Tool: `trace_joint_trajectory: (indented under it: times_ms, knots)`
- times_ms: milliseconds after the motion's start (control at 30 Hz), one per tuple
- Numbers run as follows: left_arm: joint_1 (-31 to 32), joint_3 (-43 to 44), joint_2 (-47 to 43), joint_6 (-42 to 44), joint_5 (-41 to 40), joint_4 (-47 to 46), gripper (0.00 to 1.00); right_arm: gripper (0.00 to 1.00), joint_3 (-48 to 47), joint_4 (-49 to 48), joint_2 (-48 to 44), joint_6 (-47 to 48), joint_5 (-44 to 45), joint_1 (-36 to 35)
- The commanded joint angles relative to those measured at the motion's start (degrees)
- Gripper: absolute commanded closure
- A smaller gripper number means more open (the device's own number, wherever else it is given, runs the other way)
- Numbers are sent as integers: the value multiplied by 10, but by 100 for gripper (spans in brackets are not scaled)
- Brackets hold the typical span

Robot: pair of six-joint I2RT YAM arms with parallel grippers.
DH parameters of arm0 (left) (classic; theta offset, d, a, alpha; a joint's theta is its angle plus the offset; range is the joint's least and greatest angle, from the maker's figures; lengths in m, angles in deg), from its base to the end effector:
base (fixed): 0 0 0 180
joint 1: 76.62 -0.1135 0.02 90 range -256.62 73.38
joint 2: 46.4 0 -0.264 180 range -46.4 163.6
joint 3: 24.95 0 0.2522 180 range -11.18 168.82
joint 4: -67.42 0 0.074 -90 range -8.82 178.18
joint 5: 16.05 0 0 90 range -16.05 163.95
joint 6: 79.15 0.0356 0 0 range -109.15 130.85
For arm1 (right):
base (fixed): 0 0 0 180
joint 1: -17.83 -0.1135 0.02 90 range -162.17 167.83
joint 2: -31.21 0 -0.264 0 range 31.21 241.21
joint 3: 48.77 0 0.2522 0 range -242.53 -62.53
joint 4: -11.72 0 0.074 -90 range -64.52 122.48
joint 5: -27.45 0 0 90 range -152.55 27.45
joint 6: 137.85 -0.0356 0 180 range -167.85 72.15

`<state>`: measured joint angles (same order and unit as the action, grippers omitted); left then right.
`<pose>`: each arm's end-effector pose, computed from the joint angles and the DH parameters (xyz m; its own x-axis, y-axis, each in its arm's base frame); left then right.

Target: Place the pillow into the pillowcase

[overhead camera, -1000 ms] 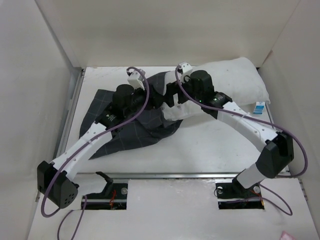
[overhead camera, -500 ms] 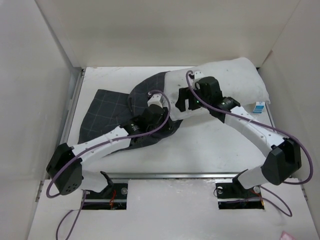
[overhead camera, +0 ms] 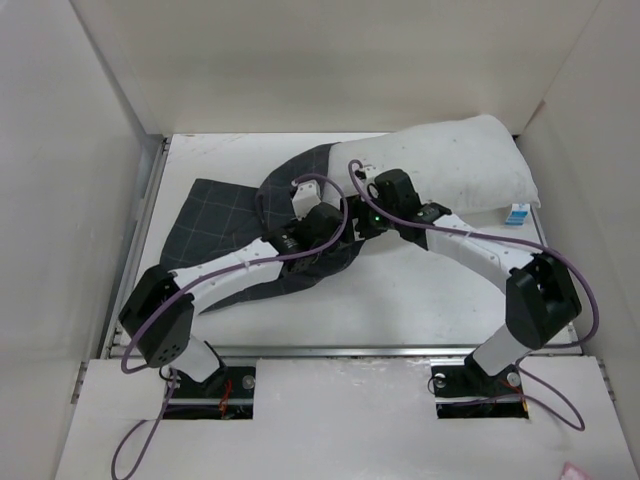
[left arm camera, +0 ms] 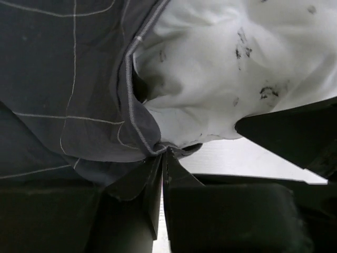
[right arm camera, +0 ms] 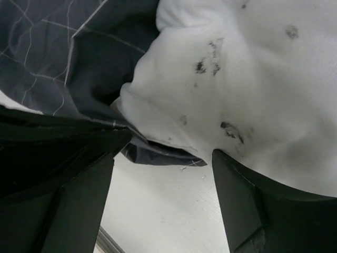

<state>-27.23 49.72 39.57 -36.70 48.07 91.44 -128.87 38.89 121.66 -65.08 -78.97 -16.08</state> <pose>0.2300 -0.2444 0.2661 -0.5869 -0.3354 -0.7369 0.0269 0.9016 -0.4317 0.2898 0.2069 0.2663 -0.6964 -0.1258 -0.7066 -0.5391 0.7415 0.3994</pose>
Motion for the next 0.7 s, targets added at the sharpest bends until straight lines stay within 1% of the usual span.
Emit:
trace_joint_trajectory:
  times_ms: [0,100,133,200,267,367,400,433,467,500,567,667]
  knots:
    - [-1,30,13,-4,-31,10,100,19,-18,-49,14,-49,22,-4]
    - [-1,35,13,5,-31,10,100,19,-31,-57,42,-77,43,-9]
    - [-1,30,3,11,-31,3,100,22,-31,-63,49,-77,48,-9]
    - [-1,12,-12,19,-31,-12,100,32,-53,-63,67,-95,73,-9]
    - [-1,-1,-34,34,-15,-38,100,42,-66,-68,79,-117,96,-9]
    - [-1,-6,-58,46,-7,-43,100,47,-93,-79,96,-145,103,-9]
    - [-1,-6,-63,54,-7,-49,100,56,-93,-87,101,-152,103,-9]
    - [-1,-6,-63,54,-7,-49,100,81,-93,-101,101,-152,92,-9]
    - [-1,-6,-71,65,-7,-64,100,92,-93,-111,101,-152,86,-9]
    - [-1,-6,-71,75,-7,-64,100,100,-93,-111,101,-152,86,-14]
    - [-1,32,-61,86,-27,-51,100,100,-93,-111,101,-136,86,-14]
    - [-1,55,-54,92,-43,-10,100,100,-70,-102,94,-131,107,-14]
